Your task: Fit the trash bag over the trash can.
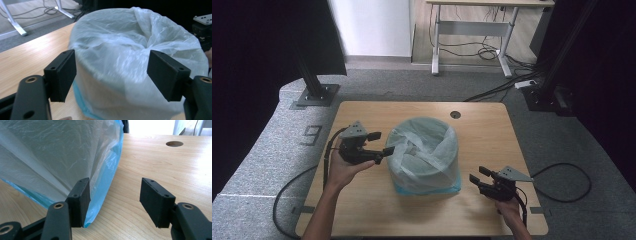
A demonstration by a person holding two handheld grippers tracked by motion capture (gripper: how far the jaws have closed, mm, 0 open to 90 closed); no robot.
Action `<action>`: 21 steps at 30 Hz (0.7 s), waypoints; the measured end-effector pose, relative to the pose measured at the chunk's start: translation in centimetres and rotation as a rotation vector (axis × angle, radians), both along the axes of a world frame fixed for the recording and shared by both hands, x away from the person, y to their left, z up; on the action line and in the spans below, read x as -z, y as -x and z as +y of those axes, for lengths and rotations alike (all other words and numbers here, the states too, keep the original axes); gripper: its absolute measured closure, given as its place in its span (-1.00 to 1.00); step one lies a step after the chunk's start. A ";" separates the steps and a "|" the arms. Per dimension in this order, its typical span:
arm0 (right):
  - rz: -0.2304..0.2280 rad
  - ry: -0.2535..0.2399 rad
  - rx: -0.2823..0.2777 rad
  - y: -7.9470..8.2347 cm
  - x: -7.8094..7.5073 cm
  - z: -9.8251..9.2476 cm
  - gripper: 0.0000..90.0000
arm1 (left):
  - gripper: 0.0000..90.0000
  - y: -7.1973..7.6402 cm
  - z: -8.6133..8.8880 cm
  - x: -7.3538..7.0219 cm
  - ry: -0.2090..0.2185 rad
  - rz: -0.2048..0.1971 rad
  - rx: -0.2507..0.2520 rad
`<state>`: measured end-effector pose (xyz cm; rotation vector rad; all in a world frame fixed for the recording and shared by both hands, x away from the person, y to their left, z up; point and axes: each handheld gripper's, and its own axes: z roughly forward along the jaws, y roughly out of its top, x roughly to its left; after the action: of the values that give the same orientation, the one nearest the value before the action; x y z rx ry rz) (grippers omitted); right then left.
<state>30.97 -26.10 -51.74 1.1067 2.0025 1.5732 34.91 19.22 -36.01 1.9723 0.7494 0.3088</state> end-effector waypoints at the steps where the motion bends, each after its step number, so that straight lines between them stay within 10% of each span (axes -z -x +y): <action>1: 0.001 -0.002 0.005 0.0 0.0 0.0 -0.10 | -0.44 -0.2 -0.4 -0.1 -0.003 0.007 0.009; 21: 0.008 0.030 0.034 0.0 0.4 0.2 -0.07 | -0.42 -5.4 -7.0 -2.5 -0.120 0.096 0.076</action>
<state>31.00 -25.90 -52.10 1.1318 1.9947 1.5195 40.30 12.24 -33.55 2.1362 0.7292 0.2188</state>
